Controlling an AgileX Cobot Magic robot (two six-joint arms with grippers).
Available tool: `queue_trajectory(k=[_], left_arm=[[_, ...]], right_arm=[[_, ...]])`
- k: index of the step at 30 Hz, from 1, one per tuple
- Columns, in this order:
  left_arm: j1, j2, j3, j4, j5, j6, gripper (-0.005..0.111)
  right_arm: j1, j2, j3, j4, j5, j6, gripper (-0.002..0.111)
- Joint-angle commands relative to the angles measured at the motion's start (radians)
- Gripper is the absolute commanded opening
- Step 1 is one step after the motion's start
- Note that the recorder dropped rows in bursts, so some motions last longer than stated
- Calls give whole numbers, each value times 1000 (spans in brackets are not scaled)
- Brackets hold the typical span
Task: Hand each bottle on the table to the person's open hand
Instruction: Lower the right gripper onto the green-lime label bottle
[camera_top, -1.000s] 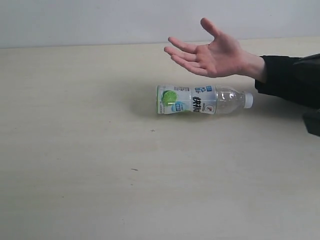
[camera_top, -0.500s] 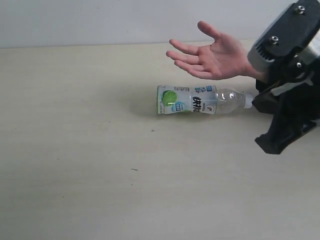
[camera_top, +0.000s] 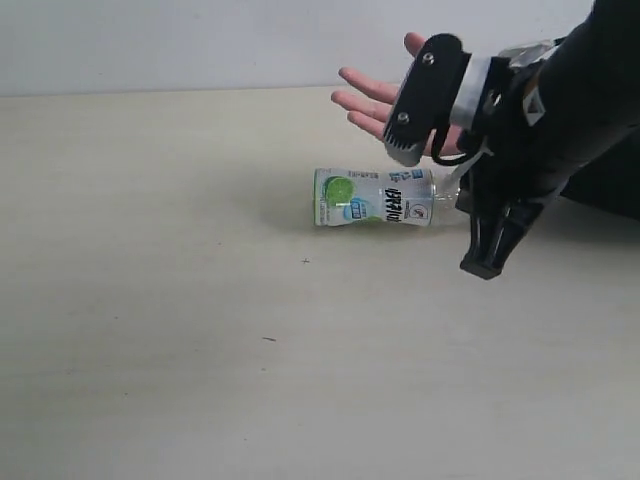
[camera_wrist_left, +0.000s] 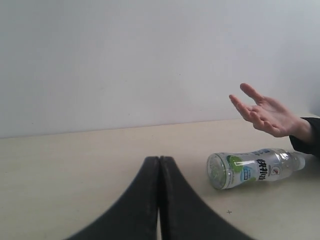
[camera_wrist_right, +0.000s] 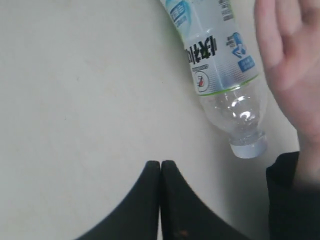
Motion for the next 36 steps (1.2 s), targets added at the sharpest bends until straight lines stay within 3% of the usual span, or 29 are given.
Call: queue_trajectory(k=[1, 11, 19, 25, 36], left_arm=[[0, -6, 0, 1, -9, -1, 0], [0, -6, 0, 1, -9, -1, 0], [0, -6, 0, 1, -9, -1, 0], [0, -6, 0, 1, -9, -1, 0], [0, -6, 0, 1, -9, -1, 0]], right_arm=[[2, 86, -8, -2, -46, -89, 9], [2, 196, -8, -8, -263, -133, 50], [2, 265, -8, -8, -407, -228, 67], [2, 315, -8, -20, -549, -233, 72], [2, 375, -8, -102, -644, -210, 75]])
